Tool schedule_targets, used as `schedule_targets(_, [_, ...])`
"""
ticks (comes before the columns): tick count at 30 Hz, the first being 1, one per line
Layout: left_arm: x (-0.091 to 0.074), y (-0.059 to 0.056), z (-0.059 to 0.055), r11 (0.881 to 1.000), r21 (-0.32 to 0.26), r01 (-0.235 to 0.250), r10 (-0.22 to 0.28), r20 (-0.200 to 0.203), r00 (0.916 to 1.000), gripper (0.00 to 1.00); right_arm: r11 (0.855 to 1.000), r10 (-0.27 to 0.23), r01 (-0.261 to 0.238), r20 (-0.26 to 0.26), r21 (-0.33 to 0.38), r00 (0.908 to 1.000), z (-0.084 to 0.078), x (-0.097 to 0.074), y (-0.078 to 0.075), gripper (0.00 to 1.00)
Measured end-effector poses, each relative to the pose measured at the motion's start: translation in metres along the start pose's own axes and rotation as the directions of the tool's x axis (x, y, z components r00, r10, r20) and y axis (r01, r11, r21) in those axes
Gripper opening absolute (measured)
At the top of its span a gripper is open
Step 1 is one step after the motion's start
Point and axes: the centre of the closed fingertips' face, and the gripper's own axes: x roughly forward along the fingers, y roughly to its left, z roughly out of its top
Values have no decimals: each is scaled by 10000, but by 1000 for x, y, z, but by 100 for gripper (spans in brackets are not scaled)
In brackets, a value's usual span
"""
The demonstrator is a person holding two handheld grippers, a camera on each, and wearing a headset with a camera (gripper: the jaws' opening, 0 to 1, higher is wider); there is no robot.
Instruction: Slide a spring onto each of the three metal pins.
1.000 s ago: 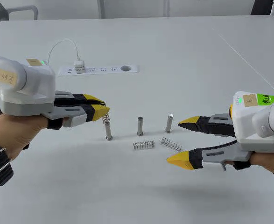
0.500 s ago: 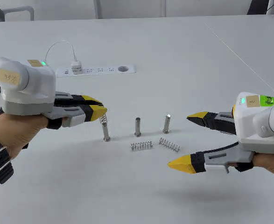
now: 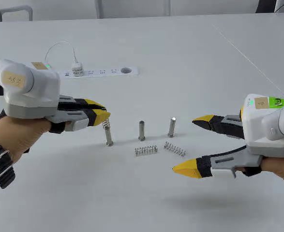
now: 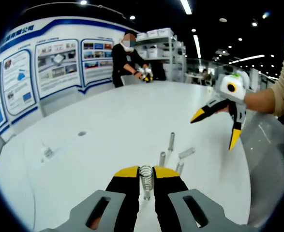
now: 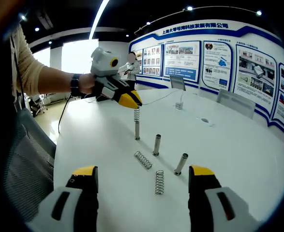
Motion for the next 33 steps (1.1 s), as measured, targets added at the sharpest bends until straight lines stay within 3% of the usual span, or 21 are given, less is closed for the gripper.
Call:
schedule_targets(16, [5, 2, -5, 10000, -49, 18, -18, -77, 10000, 9, 10000, 86, -86, -59, 44, 9999, -2, 2, 2, 77])
schedule_targets(33, [14, -1, -21, 10000, -26, 68, -69, -267, 9996, 9, 9998, 135, -135, -38, 130, 9999, -3, 4, 2, 76])
